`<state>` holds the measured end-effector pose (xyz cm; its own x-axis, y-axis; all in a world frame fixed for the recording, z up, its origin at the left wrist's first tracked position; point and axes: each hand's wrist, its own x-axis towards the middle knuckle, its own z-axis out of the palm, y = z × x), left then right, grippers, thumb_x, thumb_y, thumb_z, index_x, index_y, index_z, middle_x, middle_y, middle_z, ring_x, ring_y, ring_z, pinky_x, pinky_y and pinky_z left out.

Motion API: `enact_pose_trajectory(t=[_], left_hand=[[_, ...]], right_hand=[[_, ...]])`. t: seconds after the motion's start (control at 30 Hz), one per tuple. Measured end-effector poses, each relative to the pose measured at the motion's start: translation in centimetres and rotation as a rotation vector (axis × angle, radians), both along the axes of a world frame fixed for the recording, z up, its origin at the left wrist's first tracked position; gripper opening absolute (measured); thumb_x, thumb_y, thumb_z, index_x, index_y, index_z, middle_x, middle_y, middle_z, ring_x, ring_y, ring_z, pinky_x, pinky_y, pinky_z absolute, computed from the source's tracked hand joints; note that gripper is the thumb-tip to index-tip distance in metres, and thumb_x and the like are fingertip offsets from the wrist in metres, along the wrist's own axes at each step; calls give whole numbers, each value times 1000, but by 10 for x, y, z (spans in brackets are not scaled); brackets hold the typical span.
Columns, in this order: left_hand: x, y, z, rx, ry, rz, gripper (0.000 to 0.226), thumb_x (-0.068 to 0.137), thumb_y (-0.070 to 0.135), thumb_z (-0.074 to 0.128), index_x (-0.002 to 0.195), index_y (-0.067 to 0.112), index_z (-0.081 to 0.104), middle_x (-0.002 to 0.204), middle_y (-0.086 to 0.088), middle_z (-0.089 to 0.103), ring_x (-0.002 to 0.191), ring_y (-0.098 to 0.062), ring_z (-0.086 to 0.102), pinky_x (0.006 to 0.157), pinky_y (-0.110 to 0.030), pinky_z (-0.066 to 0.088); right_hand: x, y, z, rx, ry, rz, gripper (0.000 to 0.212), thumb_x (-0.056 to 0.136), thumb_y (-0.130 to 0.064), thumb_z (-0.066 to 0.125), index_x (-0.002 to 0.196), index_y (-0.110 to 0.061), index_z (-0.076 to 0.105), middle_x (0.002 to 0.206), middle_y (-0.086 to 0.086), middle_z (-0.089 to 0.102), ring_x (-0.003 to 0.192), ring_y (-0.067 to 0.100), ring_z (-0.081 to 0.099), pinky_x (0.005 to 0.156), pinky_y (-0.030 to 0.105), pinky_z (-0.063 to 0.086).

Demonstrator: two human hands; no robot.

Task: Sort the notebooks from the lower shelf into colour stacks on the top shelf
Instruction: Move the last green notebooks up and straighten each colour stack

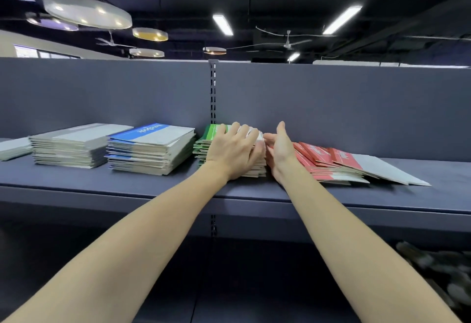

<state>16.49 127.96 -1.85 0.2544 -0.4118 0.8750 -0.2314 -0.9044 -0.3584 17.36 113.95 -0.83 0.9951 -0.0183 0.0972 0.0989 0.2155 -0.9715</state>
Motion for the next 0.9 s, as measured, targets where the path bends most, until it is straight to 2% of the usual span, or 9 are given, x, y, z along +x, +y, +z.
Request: enact_pose_trajectory(t=[0.07,0.13,0.2,0.3,0.5,0.6,0.67,0.77,0.9], left_hand=[[-7,5,2,-109,12,-2,36,101,35,34,81,14,56,74,-5,57,69,-31,49,66,-41,36],[-14,14,5,-317,61,81,43,103,36,24,84,16,57,78,-3,57,74,-30,49,71,-41,36],[-19,27,9,-586,198,178,43,102,40,21,95,17,57,92,-3,61,85,-32,53,78,-44,36],[-20,42,6,-936,407,52,35,104,40,28,102,16,54,102,-7,61,94,-35,55,78,-41,36],[-14,49,7,-1297,593,-161,37,98,32,38,112,8,63,108,-13,63,111,-37,54,85,-37,37],[-12,46,9,-1400,639,-280,33,98,24,38,75,5,53,74,-8,51,82,-30,47,72,-36,33],[-11,46,12,-1473,666,-351,30,99,19,39,73,7,48,75,-8,47,78,-25,40,71,-34,32],[-4,53,10,-1522,741,-374,21,100,27,40,92,12,53,95,-8,53,87,-23,46,80,-36,42],[-1,60,10,-1686,682,-476,21,90,29,50,77,15,59,87,-4,59,82,-25,49,75,-32,45]], right_hand=[[-6,4,-2,-66,-7,19,66,105,-59,20,90,-16,68,72,-4,74,70,13,71,57,22,51],[-4,9,-4,-132,-19,32,73,97,-72,25,112,-15,68,101,-1,76,96,15,71,82,29,55],[10,10,-11,-170,-15,82,106,68,-98,35,138,-21,56,135,-2,63,125,18,58,110,42,44],[58,8,-33,-224,-31,128,141,36,-108,39,153,-28,37,155,-9,42,142,16,41,120,46,29],[51,16,-26,-283,-39,77,122,58,-99,33,158,-29,24,162,-11,28,149,14,28,123,47,21],[63,16,-32,-248,-19,91,136,45,-106,38,158,-32,23,163,-12,26,150,14,27,123,49,21],[57,18,-28,-217,19,96,136,42,-106,40,157,-34,26,161,-11,30,148,16,31,122,50,24],[50,19,-24,-132,58,116,117,52,-95,46,153,-36,34,156,-8,41,140,21,44,117,52,34],[-1,42,-2,-177,8,108,89,88,-76,39,159,-25,23,163,-6,25,149,17,28,123,44,21]])
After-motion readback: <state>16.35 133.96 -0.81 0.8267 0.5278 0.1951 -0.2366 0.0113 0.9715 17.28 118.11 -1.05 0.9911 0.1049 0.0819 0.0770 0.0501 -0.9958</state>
